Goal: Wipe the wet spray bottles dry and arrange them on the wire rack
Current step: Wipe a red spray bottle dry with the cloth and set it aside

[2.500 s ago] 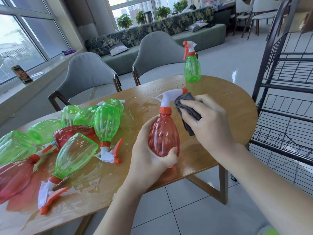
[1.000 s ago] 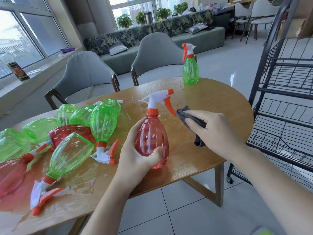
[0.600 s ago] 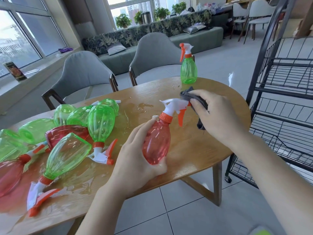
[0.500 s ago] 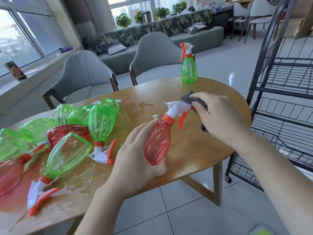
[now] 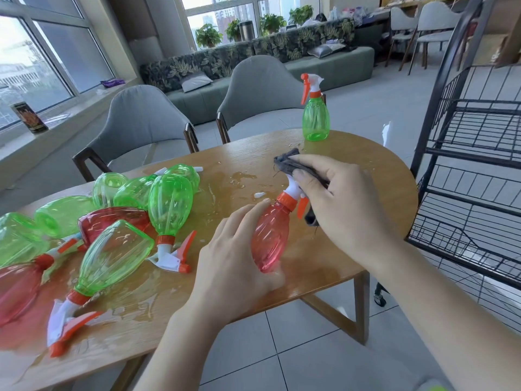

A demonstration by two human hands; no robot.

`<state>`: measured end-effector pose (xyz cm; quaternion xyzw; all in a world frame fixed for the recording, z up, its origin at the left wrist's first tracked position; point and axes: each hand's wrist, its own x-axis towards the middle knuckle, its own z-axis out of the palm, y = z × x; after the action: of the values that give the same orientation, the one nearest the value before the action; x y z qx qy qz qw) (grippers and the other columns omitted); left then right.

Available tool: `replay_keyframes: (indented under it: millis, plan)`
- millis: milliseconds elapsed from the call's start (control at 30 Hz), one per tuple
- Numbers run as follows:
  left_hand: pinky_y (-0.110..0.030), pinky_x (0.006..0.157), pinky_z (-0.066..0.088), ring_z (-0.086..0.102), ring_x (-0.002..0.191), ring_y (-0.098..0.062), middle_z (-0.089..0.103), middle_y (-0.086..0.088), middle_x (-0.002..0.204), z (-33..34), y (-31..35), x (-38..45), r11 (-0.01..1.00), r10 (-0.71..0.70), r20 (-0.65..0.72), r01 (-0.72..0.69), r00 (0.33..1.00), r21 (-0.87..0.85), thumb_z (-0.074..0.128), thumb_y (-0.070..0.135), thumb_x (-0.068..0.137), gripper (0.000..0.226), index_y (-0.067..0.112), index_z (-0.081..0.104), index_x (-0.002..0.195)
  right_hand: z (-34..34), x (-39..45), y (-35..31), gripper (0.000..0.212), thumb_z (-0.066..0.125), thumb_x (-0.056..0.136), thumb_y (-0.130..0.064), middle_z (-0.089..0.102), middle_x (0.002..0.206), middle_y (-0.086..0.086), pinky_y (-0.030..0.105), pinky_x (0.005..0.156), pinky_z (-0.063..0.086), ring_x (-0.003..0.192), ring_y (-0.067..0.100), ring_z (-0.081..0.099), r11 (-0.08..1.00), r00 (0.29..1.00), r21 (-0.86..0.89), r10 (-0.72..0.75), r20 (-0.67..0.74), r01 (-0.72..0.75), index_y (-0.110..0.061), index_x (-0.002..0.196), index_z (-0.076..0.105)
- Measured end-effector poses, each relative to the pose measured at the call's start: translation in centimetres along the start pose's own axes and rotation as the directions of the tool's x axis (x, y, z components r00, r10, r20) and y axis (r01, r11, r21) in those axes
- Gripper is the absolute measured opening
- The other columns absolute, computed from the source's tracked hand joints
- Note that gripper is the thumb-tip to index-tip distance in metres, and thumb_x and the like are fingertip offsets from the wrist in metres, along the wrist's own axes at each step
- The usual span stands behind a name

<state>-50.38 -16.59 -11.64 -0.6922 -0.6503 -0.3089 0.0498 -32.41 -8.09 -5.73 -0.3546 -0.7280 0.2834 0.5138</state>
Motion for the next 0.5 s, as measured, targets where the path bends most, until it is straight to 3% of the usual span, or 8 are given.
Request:
replay_keyframes:
  millis: [100, 167, 233, 400, 500]
  plan:
    - [-0.041, 0.093, 0.058, 0.058, 0.129, -0.012, 0.049, 0.026, 0.146, -0.1, -0.1, -0.1, 0.999, -0.006, -0.013, 0.005, 1.0, -0.032, 0.072, 0.051, 0.061, 0.099, 0.049, 0.037, 0.153, -0.3, 0.1, 0.1, 0.028, 0.06, 0.104, -0.017, 0.078, 0.094, -0.013, 0.019, 0.067, 0.057, 0.081, 0.015, 0.074, 0.975, 0.996, 0.206, 0.075, 0.049, -0.084, -0.037, 0.118, 0.073]
    - [-0.039, 0.093, 0.058, 0.059, 0.127, -0.011, 0.05, 0.026, 0.144, -0.1, -0.2, -0.2, 0.998, -0.023, -0.031, 0.021, 0.999, -0.063, 0.071, 0.05, 0.062, 0.097, 0.05, 0.036, 0.152, -0.4, -0.1, 0.5, 0.028, 0.058, 0.105, -0.013, 0.079, 0.1, -0.015, 0.014, 0.075, 0.054, 0.092, 0.008, 0.075, 0.941, 0.994, 0.321, 0.105, 0.029, -0.109, -0.033, 0.119, 0.072]
    - [-0.035, 0.095, 0.057, 0.059, 0.125, -0.009, 0.05, 0.026, 0.144, 0.1, -0.5, -0.3, 0.993, -0.064, -0.052, 0.059, 0.997, -0.103, 0.074, 0.048, 0.063, 0.098, 0.05, 0.036, 0.154, -0.2, -0.5, 1.0, 0.025, 0.059, 0.105, -0.012, 0.079, 0.102, -0.014, 0.019, 0.085, 0.052, 0.098, 0.002, 0.072, 0.902, 0.985, 0.401, 0.173, 0.0, -0.158, -0.025, 0.121, 0.074]
    - [-0.004, 0.098, 0.037, 0.052, 0.132, -0.002, 0.048, 0.021, 0.145, 0.6, -1.2, -0.5, 0.966, -0.159, -0.086, 0.137, 0.984, -0.22, 0.079, 0.045, 0.067, 0.1, 0.049, 0.033, 0.156, 1.3, -1.9, 2.1, 0.02, 0.068, 0.098, -0.016, 0.08, 0.086, -0.002, 0.039, 0.082, 0.058, 0.084, 0.016, 0.077, 0.808, 0.914, 0.437, 0.395, 0.094, -0.395, -0.032, 0.092, 0.078]
    - [-0.007, 0.105, 0.038, 0.05, 0.137, -0.003, 0.048, 0.018, 0.148, 0.6, -1.2, -0.7, 0.96, -0.162, -0.084, 0.137, 0.983, -0.244, 0.079, 0.043, 0.069, 0.103, 0.046, 0.032, 0.16, 2.3, -2.2, 2.3, 0.024, 0.072, 0.095, -0.016, 0.08, 0.083, 0.005, 0.038, 0.075, 0.055, 0.08, 0.025, 0.077, 0.789, 0.882, 0.401, 0.446, 0.149, -0.467, -0.028, 0.076, 0.081]
